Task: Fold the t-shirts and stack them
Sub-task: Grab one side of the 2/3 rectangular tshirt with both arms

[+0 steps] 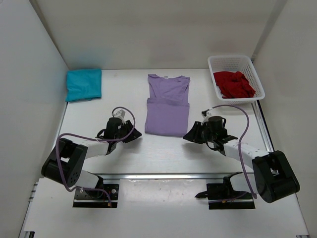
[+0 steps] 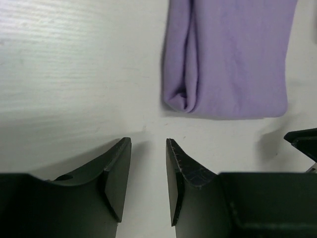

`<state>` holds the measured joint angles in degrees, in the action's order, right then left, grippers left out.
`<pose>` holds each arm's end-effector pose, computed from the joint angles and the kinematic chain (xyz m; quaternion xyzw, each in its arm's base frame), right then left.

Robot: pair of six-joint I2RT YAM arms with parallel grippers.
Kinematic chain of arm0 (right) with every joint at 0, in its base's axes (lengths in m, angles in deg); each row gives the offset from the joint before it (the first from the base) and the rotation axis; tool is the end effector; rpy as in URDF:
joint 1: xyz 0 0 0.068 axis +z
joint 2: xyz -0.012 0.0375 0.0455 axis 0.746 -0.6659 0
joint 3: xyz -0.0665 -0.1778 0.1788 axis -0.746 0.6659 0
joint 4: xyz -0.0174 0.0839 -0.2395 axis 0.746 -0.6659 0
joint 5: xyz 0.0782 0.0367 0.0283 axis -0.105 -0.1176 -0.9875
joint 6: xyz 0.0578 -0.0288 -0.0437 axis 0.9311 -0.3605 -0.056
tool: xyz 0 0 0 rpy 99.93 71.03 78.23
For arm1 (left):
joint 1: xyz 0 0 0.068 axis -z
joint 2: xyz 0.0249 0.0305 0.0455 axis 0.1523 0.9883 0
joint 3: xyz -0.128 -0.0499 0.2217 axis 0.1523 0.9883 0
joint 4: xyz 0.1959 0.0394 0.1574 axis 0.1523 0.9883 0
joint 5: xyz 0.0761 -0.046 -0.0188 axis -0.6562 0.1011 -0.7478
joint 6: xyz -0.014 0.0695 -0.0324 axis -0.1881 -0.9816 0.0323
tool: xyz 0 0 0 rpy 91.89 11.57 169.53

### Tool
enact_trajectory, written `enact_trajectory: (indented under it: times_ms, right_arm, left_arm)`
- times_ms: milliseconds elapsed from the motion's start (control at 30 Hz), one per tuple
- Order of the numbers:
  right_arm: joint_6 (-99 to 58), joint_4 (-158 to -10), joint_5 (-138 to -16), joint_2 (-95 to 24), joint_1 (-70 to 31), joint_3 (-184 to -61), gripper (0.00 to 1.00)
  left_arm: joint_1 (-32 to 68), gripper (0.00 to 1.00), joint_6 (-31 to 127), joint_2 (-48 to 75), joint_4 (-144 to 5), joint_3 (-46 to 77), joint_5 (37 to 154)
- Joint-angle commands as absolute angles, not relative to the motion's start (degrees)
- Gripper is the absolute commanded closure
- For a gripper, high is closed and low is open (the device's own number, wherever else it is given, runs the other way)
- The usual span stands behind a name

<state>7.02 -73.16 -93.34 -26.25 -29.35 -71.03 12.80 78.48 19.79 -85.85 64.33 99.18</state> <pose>0.2299 0.1076 0.1361 0.0250 0.8814 0.3614 0.3033 0.2421 -0.1105 0.1027 -0.1134 0.8948 -0.3012 0.3094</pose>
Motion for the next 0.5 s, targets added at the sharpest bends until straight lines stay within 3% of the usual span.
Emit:
enact_trajectory:
  times_ms: [0, 467]
  right_arm:
    - [5.4, -67.9, -95.1, -25.8, -30.8, -69.7, 0.74]
    - [4.2, -64.7, -98.8, -35.4, -32.9, -73.9, 0.74]
  left_arm:
    - [14.4, 0.55, 75.3, 20.0, -93.4, 62.1, 99.3]
    - [15.8, 0.62, 72.0, 28.7, -98.7, 58.2, 97.6]
